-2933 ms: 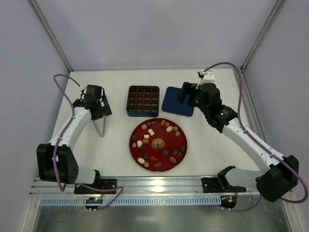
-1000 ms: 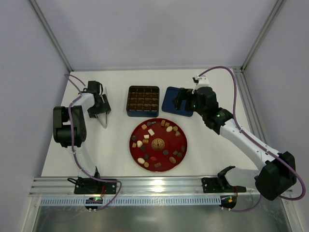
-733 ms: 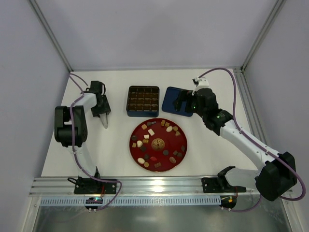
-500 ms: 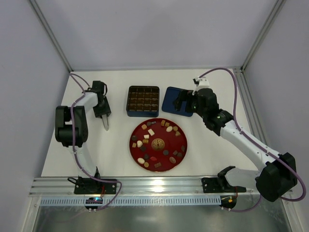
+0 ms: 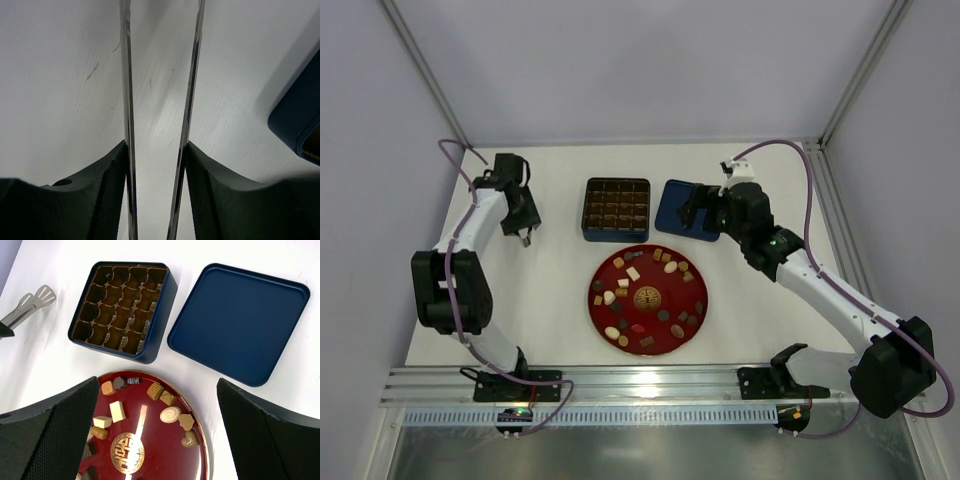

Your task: Pack the chocolate

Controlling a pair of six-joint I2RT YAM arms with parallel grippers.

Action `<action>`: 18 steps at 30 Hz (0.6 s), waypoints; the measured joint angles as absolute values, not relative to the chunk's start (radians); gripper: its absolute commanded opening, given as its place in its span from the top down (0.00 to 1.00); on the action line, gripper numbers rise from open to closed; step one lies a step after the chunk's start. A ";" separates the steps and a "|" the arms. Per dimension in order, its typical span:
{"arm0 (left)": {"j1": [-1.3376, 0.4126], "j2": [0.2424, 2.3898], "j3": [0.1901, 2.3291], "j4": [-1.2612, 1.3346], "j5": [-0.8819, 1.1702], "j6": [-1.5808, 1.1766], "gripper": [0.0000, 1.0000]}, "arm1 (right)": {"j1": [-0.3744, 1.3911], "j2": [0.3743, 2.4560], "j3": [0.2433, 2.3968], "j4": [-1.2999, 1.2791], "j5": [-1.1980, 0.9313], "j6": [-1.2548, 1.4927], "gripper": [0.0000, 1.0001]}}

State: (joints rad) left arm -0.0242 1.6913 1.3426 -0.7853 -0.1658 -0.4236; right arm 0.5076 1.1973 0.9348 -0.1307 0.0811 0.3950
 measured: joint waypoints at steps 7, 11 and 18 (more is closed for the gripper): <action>-0.032 1.616 1.369 -0.873 -0.164 -0.437 0.49 | 0.508 1.198 0.935 -0.128 0.075 0.396 0.00; -0.042 1.572 1.393 -0.918 -0.160 -0.437 0.52 | 0.508 1.199 0.935 -0.128 0.075 0.396 0.00; -0.068 1.501 1.444 -0.994 -0.145 -0.437 0.53 | 0.508 1.212 0.936 -0.128 0.075 0.397 0.00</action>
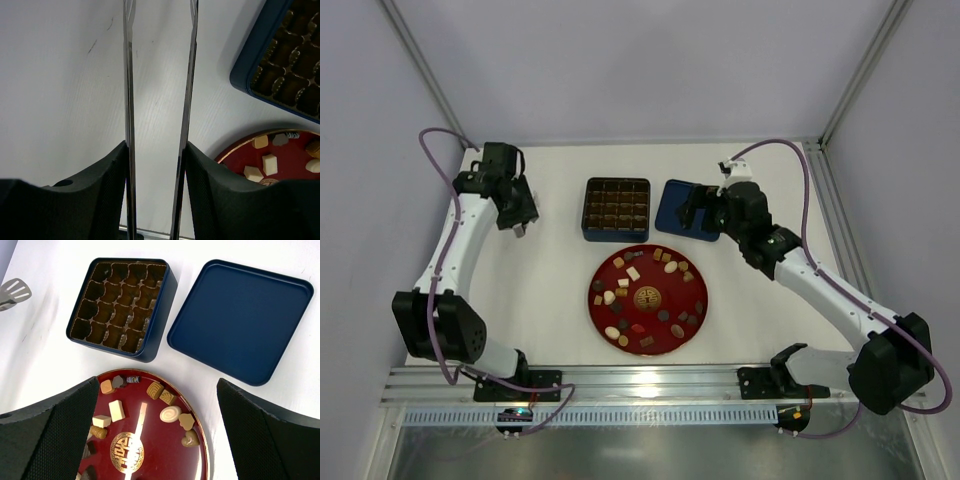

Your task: Pack the chocolate

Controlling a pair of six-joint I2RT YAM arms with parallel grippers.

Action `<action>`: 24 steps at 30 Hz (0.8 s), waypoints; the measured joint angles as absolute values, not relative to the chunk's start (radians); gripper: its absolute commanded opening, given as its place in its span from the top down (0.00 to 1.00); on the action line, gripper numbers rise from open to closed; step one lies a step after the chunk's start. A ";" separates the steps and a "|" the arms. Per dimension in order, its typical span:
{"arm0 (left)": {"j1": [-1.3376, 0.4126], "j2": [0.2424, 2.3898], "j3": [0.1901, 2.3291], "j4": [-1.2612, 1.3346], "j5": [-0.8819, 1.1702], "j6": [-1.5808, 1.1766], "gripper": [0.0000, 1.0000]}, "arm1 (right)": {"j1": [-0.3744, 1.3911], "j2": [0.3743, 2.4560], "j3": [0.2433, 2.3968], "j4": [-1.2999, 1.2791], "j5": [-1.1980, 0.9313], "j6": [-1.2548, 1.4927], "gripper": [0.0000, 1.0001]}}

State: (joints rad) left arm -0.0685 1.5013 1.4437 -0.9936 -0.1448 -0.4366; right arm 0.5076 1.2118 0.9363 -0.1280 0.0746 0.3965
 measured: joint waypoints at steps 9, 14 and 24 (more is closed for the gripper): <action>-0.172 1.380 1.472 -1.096 -0.126 -0.433 0.53 | 0.508 1.218 0.945 -0.130 0.075 0.397 0.00; -0.265 1.297 1.472 -1.150 -0.109 -0.437 0.53 | 0.508 1.218 0.956 -0.143 0.075 0.397 0.00; -0.494 1.221 1.473 -1.233 -0.056 -0.473 0.56 | 0.508 1.215 0.960 -0.168 0.080 0.400 0.00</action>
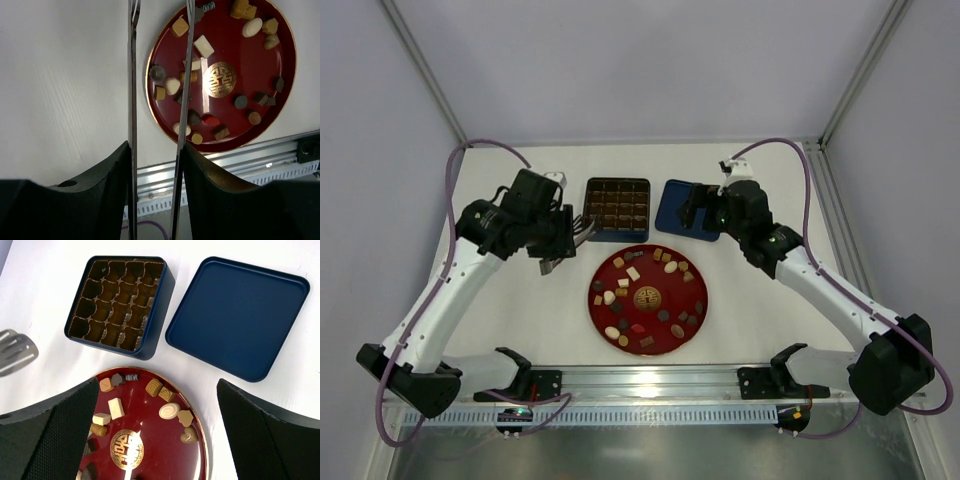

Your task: Pack the chocolate

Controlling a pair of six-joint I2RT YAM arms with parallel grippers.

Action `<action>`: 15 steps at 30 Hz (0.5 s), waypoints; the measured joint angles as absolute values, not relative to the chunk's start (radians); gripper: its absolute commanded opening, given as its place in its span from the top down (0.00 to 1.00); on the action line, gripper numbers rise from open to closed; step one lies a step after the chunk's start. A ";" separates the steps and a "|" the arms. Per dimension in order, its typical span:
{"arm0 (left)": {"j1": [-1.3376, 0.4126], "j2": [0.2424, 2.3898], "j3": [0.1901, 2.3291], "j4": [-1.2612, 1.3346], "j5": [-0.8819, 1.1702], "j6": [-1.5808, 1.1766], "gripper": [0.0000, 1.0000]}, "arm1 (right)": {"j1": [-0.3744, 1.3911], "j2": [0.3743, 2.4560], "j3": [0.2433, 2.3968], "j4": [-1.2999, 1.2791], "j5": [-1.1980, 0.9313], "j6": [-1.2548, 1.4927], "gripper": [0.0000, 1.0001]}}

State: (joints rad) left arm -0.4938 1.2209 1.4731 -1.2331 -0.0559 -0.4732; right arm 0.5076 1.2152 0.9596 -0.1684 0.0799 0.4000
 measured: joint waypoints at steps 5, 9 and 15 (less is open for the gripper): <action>-0.602 1.221 1.473 -1.257 -0.051 -0.501 0.57 | 0.508 1.196 0.960 -0.186 0.084 0.403 0.00; -0.690 1.221 1.461 -1.262 -0.051 -0.527 0.57 | 0.508 1.182 0.959 -0.192 0.085 0.409 0.00; -0.789 1.224 1.397 -1.259 -0.051 -0.561 0.56 | 0.508 1.165 0.947 -0.198 0.085 0.422 0.00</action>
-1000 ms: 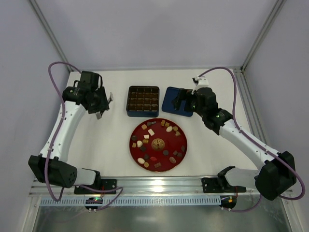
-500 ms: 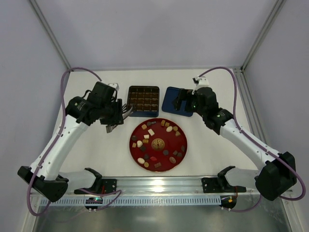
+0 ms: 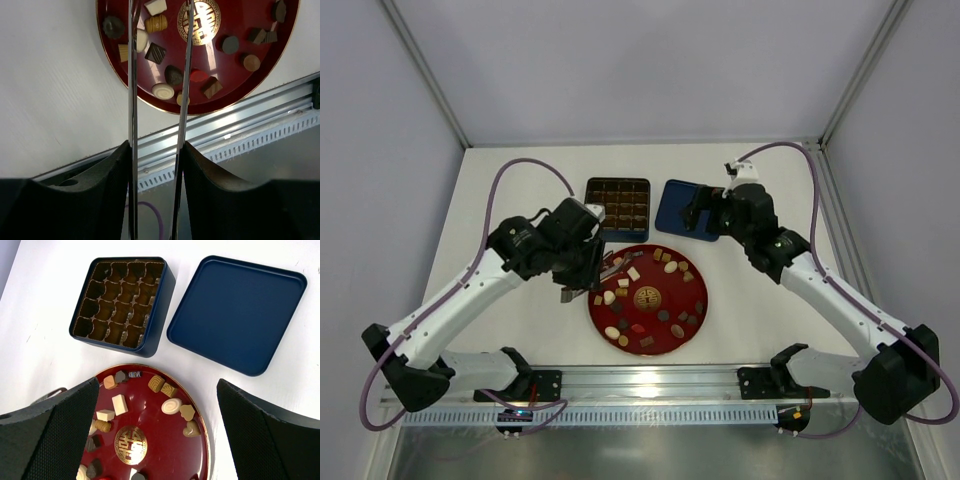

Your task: Pack the chocolate

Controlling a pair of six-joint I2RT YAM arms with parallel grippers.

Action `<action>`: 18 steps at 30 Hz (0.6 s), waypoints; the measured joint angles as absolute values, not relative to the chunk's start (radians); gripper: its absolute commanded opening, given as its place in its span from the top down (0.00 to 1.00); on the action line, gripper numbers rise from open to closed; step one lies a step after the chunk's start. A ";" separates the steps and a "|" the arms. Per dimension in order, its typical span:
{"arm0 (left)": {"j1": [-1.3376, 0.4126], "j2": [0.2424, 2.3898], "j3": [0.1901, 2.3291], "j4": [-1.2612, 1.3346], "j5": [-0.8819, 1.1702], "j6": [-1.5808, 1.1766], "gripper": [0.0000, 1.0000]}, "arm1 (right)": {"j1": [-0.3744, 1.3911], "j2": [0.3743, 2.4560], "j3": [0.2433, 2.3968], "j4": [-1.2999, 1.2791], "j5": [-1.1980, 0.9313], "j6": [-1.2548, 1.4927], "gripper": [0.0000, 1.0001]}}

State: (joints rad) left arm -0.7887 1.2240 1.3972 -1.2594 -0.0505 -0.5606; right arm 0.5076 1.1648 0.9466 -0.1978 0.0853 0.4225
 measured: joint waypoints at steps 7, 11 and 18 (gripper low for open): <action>-0.817 1.238 1.331 -1.246 -0.052 -0.582 0.56 | 0.508 1.150 0.923 -0.202 0.084 0.427 0.00; -0.818 1.251 1.322 -1.223 -0.052 -0.591 0.56 | 0.508 1.149 0.914 -0.205 0.083 0.430 0.00; -0.826 1.297 1.302 -1.193 -0.052 -0.594 0.56 | 0.508 1.148 0.905 -0.203 0.083 0.430 0.00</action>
